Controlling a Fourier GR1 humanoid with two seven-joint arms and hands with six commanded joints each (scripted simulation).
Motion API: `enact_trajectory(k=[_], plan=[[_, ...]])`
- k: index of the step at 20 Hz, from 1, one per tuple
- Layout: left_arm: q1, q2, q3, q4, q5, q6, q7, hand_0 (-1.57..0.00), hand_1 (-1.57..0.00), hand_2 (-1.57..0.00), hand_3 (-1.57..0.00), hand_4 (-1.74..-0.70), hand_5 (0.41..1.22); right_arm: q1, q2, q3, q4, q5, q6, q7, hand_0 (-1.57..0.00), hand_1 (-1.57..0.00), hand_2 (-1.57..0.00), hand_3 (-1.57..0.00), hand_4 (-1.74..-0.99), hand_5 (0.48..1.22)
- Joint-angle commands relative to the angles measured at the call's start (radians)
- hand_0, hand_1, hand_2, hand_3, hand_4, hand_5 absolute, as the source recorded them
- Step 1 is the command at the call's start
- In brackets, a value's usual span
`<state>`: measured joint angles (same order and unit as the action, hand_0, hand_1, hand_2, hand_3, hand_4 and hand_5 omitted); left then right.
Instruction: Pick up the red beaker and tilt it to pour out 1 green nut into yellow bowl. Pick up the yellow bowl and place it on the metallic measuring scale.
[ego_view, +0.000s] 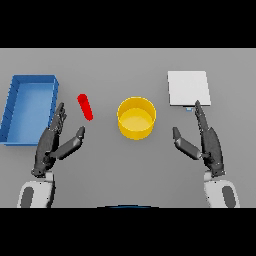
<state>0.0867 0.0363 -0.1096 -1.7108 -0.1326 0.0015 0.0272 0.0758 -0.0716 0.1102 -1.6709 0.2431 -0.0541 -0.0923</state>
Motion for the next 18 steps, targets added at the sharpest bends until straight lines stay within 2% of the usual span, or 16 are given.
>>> enact_trajectory(k=[1, 2, 6, 7, 11, 13, 15, 16, 18], plan=[[0.012, 0.009, -0.003, -0.013, -0.008, -0.001, 0.017, 0.00, 0.00, 0.00, 0.00, -1.22, 0.658, 0.006, -0.003, 0.008, 0.000, 0.015, -0.002, 0.003, 0.00, 0.00, 0.00, 0.00, -1.235, 0.678], [0.023, 0.013, -0.007, -0.017, -0.010, -0.006, 0.020, 0.00, 0.00, 0.00, 0.00, -1.22, 0.660, 0.016, -0.001, 0.018, -0.022, 0.023, -0.002, 0.001, 0.00, 0.00, 0.00, 0.00, -1.235, 0.678], [-0.006, 0.011, -0.029, 0.003, -0.031, -0.016, 0.047, 0.00, 0.00, 0.00, 0.00, -1.25, 0.679, 0.009, 0.001, 0.010, -0.025, -0.008, 0.017, 0.010, 0.00, 0.00, 0.00, 0.00, -1.254, 0.682], [-0.021, 0.016, -0.017, 0.028, -0.018, -0.025, 0.045, 0.00, 0.00, 0.00, 0.00, -1.28, 0.691, 0.022, 0.006, 0.014, -0.040, -0.027, 0.031, -0.010, 0.00, 0.00, 0.00, 0.00, -1.265, 0.680], [-0.134, 0.000, 0.008, 0.147, -0.008, -0.025, 0.053, 0.00, 0.00, 0.00, 0.00, -1.37, 0.732, 0.016, 0.014, 0.011, -0.016, -0.031, 0.032, -0.011, 0.00, 0.00, 0.00, 0.00, -1.296, 0.677], [-0.192, 0.003, 0.023, 0.231, -0.023, -0.016, 0.042, 0.00, 0.00, 0.00, 0.00, -1.38, 0.739, 0.028, 0.008, 0.005, -0.030, -0.042, 0.036, -0.026, 0.00, 0.00, 0.00, 0.00, -1.308, 0.679], [-0.227, 0.005, 0.038, 0.292, -0.025, -0.011, 0.021, 0.00, 0.00, 0.00, 0.00, -1.38, 0.738, 0.025, 0.008, -0.001, -0.025, -0.046, 0.033, -0.025, 0.00, 0.00, 0.00, 0.00, -1.321, 0.683], [-0.255, 0.005, 0.051, 0.326, -0.028, -0.001, 0.032, 0.00, 0.00, 0.00, 0.00, -1.37, 0.733, 0.019, 0.008, -0.006, -0.027, -0.055, 0.035, -0.013, 0.00, 0.00, 0.00, 0.00, -1.329, 0.685], [-0.289, -0.005, 0.067, 0.402, -0.023, 0.004, -0.008, 0.00, 0.00, 0.00, 0.00, -1.35, 0.720, 0.029, 0.008, -0.002, -0.034, -0.056, 0.040, -0.008, 0.00, 0.00, 0.00, 0.00, -1.337, 0.687]])
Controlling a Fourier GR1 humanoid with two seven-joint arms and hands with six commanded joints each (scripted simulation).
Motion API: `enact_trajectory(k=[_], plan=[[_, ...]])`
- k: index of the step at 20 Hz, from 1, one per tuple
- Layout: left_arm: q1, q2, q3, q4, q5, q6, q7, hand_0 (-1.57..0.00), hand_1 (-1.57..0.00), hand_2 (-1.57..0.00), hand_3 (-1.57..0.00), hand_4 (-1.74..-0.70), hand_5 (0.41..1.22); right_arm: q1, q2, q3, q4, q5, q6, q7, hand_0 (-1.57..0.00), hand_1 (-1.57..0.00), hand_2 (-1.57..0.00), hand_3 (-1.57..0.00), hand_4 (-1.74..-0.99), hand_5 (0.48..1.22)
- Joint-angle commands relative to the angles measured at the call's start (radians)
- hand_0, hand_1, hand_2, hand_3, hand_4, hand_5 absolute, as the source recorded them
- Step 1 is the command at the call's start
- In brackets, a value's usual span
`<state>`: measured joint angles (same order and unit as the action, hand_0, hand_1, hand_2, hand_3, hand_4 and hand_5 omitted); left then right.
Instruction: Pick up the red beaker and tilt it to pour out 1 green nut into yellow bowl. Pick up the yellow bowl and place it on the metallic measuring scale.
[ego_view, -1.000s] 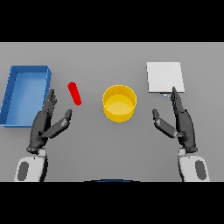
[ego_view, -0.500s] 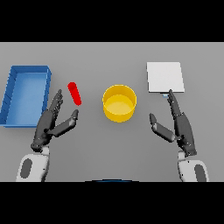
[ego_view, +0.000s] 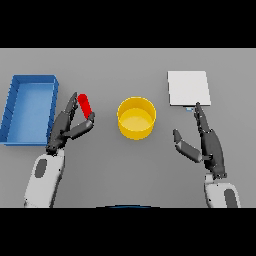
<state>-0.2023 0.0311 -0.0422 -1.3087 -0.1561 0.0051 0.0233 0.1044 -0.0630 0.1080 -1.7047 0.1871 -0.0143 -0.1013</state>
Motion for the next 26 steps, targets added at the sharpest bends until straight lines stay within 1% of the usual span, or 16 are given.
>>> enact_trajectory(k=[1, 2, 3, 8, 11, 12, 14, 16, 17, 18, 19, 20, 21, 22, 24, 26], plan=[[-0.025, -0.004, 0.009, 0.030, 0.003, 0.004, -0.003, 0.00, 0.00, 0.00, 0.00, -1.35, 0.718, -0.004, -0.004, 0.000, -0.016, -0.003, 0.003, 0.003, 0.00, 0.00, 0.00, 0.00, -1.339, 0.688], [-0.051, -0.007, 0.017, 0.062, 0.006, 0.005, -0.007, 0.00, 0.00, 0.00, 0.00, -1.34, 0.717, -0.019, -0.005, -0.006, -0.006, -0.003, -0.001, 0.027, 0.00, 0.00, 0.00, 0.00, -1.341, 0.689], [-0.072, -0.002, 0.027, 0.090, 0.006, 0.006, -0.013, 0.00, 0.00, 0.00, 0.00, -1.33, 0.714, -0.018, -0.002, -0.006, -0.005, -0.001, -0.005, 0.029, 0.00, 0.00, 0.00, 0.00, -1.338, 0.688], [-0.163, -0.003, 0.049, 0.184, 0.006, 0.011, -0.042, 0.00, 0.00, 0.00, 0.00, -1.32, 0.706, -0.021, -0.001, -0.008, 0.014, -0.003, -0.003, 0.014, 0.00, 0.00, 0.00, 0.00, -1.331, 0.687], [-0.199, 0.004, 0.055, 0.221, 0.000, 0.012, -0.038, 0.00, 0.00, 0.00, 0.00, -1.31, 0.706, -0.021, 0.000, -0.014, 0.011, -0.008, -0.006, 0.019, 0.00, 0.00, 0.00, 0.00, -1.324, 0.683], [-0.218, 0.003, 0.058, 0.243, 0.001, 0.008, -0.030, 0.00, 0.00, 0.00, 0.00, -1.32, 0.708, -0.009, 0.000, -0.008, -0.002, -0.013, 0.003, 0.007, 0.00, 0.00, 0.00, 0.00, -1.320, 0.683], [-0.235, 0.002, 0.066, 0.278, 0.007, 0.000, -0.055, 0.00, 0.00, 0.00, 0.00, -1.33, 0.715, -0.025, -0.003, -0.014, -0.007, -0.007, -0.007, 0.027, 0.00, 0.00, 0.00, 0.00, -1.311, 0.682], [-0.244, -0.009, 0.064, 0.299, 0.004, 0.003, -0.109, 0.00, 0.00, 0.00, 0.00, -1.36, 0.735, -0.013, -0.002, -0.011, -0.006, -0.014, 0.001, 0.029, 0.00, 0.00, 0.00, 0.00, -1.298, 0.682], [-0.247, -0.014, 0.072, 0.301, 0.009, 0.012, -0.118, 0.00, 0.00, -0.03, 0.00, -1.39, 0.752, -0.011, -0.009, -0.015, -0.004, -0.010, -0.001, 0.025, 0.00, 0.00, 0.00, 0.00, -1.295, 0.683], [-0.265, -0.023, 0.082, 0.318, 0.016, 0.022, -0.111, -0.08, -0.08, -0.12, -0.08, -1.42, 0.770, -0.017, -0.015, -0.019, 0.000, -0.011, 0.001, 0.029, 0.00, 0.00, 0.00, 0.00, -1.291, 0.684], [-0.274, -0.035, 0.093, 0.338, 0.022, 0.036, -0.102, -0.25, -0.28, -0.31, -0.22, -1.44, 0.795, -0.017, -0.019, -0.024, -0.002, -0.017, 0.003, 0.022, 0.00, 0.00, 0.00, 0.00, -1.289, 0.684], [-0.278, -0.053, 0.093, 0.341, 0.020, 0.056, -0.102, -0.46, -0.48, -0.50, -0.49, -1.44, 0.881, -0.004, -0.012, -0.013, -0.013, -0.010, 0.003, 0.008, 0.00, 0.00, 0.00, 0.00, -1.286, 0.685], [-0.283, -0.050, 0.095, 0.349, 0.007, 0.077, -0.103, -0.68, -0.70, -0.71, -0.71, -1.44, 0.949, -0.004, -0.010, -0.009, -0.014, -0.006, 0.002, 0.018, 0.00, 0.00, 0.00, 0.00, -1.285, 0.683], [-0.284, -0.050, 0.090, 0.355, -0.013, 0.104, -0.105, -0.86, -0.87, -0.89, -0.88, -1.44, 1.003, -0.011, -0.010, -0.011, -0.005, -0.004, 0.001, 0.024, 0.00, 0.00, 0.00, 0.00, -1.283, 0.683], [-0.299, -0.048, 0.093, 0.381, -0.027, 0.106, -0.135, -1.12, -1.13, -1.13, -1.13, -1.44, 1.082, -0.020, 0.001, -0.006, 0.001, 0.002, -0.007, 0.029, 0.00, 0.00, 0.00, 0.00, -1.290, 0.684], [-0.301, -0.057, 0.101, 0.391, -0.031, 0.112, -0.167, -1.28, -1.29, -1.29, -1.29, -1.45, 1.132, -0.030, -0.006, -0.016, 0.007, -0.005, -0.007, 0.020, 0.00, 0.00, 0.00, 0.00, -1.293, 0.682]])
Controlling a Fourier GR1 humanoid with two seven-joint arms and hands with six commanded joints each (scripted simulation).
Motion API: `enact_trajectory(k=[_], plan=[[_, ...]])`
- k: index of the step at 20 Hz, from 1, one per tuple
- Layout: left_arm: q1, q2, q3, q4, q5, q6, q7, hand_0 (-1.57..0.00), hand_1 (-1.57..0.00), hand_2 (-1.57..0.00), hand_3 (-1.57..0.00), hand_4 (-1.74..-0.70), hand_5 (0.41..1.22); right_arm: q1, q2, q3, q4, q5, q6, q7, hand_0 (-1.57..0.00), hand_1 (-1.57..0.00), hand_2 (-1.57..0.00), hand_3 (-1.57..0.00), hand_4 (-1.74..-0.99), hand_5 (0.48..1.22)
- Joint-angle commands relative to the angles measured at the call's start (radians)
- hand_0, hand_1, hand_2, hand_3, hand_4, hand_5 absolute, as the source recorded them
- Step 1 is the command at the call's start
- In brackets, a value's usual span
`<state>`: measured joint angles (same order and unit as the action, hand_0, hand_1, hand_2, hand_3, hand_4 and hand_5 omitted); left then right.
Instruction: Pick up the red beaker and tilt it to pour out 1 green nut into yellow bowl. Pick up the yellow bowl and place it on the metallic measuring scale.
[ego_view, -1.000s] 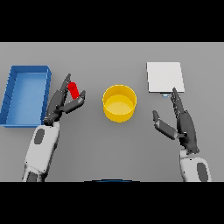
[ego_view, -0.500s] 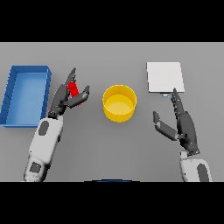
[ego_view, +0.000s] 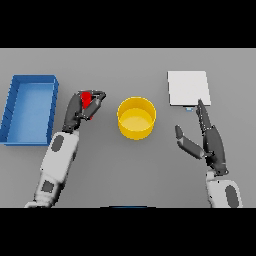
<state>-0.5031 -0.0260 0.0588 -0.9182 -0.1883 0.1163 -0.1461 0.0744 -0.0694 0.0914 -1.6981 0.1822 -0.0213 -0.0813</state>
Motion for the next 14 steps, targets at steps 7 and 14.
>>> enact_trajectory(k=[7, 14], plan=[[0.003, 0.013, -0.012, -0.057, 0.038, 0.022, -0.031, -1.51, -1.51, -1.51, -1.51, -1.68, 1.103, -0.004, -0.002, 0.014, 0.019, 0.018, 0.007, -0.022, 0.00, 0.00, 0.00, 0.00, -1.263, 0.671], [-0.038, 0.097, -0.163, -0.213, -0.083, 0.021, 0.109, -1.56, -1.56, -1.56, -1.56, -1.73, 1.113, 0.005, 0.004, 0.036, 0.008, 0.060, -0.011, -0.033, 0.00, 0.00, 0.00, 0.00, -1.247, 0.685]])
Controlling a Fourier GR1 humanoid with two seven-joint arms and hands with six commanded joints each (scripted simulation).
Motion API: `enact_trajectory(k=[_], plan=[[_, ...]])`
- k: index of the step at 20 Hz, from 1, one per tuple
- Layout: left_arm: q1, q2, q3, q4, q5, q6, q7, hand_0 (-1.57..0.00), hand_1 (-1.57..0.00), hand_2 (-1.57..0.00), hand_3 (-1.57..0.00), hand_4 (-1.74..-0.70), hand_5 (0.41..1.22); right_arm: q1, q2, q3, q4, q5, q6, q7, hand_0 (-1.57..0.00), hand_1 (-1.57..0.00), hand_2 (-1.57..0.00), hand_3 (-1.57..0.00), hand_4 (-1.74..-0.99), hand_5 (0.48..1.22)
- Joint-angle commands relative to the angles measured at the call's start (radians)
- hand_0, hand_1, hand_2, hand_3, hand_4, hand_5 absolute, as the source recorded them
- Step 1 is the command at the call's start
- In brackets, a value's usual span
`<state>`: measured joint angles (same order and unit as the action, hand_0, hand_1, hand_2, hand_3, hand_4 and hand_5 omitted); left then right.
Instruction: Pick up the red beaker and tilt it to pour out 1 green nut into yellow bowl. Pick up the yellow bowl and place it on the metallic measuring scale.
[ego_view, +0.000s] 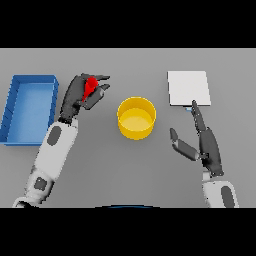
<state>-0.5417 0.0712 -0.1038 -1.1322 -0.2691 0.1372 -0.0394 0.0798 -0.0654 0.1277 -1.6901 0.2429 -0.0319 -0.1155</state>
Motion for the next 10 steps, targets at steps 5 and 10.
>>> enact_trajectory(k=[5, 10], plan=[[-0.026, 0.082, -0.122, -0.046, -0.100, -0.073, 0.095, -1.56, -1.56, -1.56, -1.56, -1.73, 1.115, 0.010, -0.008, -0.005, -0.018, 0.000, -0.001, 0.023, 0.00, 0.00, 0.00, 0.00, -1.243, 0.700], [-0.102, 0.154, -0.225, 0.003, -0.214, -0.101, 0.114, -1.57, -1.57, -1.57, -1.57, -1.74, 1.112, 0.021, -0.011, 0.002, -0.034, 0.009, 0.000, 0.035, 0.00, 0.00, 0.00, 0.00, -1.254, 0.717]])
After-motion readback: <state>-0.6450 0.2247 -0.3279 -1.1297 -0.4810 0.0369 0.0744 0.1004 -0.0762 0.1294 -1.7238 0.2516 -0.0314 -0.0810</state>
